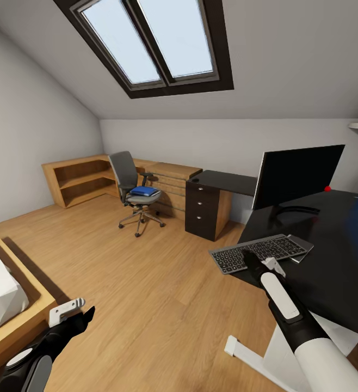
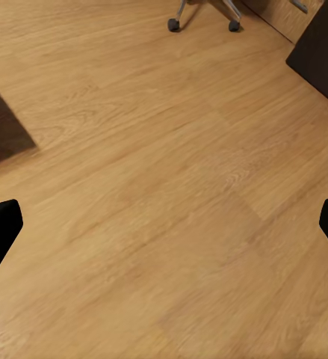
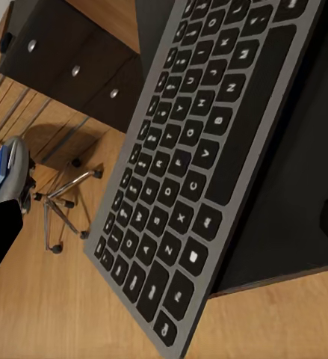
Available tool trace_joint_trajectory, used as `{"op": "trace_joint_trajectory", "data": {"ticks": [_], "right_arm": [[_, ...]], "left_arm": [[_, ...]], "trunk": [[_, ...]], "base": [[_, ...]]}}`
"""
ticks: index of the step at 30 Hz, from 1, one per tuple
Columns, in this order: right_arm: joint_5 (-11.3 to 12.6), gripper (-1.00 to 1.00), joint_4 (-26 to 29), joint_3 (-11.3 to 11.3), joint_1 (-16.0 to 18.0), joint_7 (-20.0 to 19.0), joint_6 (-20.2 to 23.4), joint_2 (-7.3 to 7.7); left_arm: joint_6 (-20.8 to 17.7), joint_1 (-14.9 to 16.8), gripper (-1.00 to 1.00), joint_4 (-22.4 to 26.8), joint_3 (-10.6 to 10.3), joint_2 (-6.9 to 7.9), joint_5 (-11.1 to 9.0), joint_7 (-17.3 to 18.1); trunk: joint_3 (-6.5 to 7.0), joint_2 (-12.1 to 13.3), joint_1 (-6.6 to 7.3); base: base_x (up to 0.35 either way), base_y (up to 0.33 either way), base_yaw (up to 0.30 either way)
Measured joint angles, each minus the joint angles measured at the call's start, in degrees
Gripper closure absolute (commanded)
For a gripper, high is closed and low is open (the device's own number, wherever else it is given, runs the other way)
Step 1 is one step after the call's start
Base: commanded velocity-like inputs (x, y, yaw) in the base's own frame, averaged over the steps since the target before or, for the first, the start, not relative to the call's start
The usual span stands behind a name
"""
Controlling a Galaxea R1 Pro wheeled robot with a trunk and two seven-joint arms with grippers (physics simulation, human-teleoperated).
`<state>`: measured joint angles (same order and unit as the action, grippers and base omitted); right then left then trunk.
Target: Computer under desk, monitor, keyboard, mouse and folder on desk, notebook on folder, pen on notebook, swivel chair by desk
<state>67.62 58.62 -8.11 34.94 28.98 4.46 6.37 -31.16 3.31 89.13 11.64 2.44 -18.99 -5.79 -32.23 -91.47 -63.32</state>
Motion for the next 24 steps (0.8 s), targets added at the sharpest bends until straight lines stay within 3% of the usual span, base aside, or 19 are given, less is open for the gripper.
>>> {"op": "trace_joint_trajectory", "data": {"ticks": [8,24], "right_arm": [[-0.05,-1.0,-0.18,0.12,0.0,-0.07,-0.03,0.07],[-0.17,-1.0,-3.61,0.89,0.0,-0.22,-0.12,0.24]], "left_arm": [[0.01,0.0,-1.0,0.0,0.0,-0.04,0.0,-0.05],[-0.29,0.0,-1.0,0.0,0.0,-0.06,0.0,-0.04]], "trunk": [[0.0,0.0,0.0],[0.0,0.0,-0.02]], "base": [[0.228,0.0,0.0],[0.012,0.0,0.0]]}}
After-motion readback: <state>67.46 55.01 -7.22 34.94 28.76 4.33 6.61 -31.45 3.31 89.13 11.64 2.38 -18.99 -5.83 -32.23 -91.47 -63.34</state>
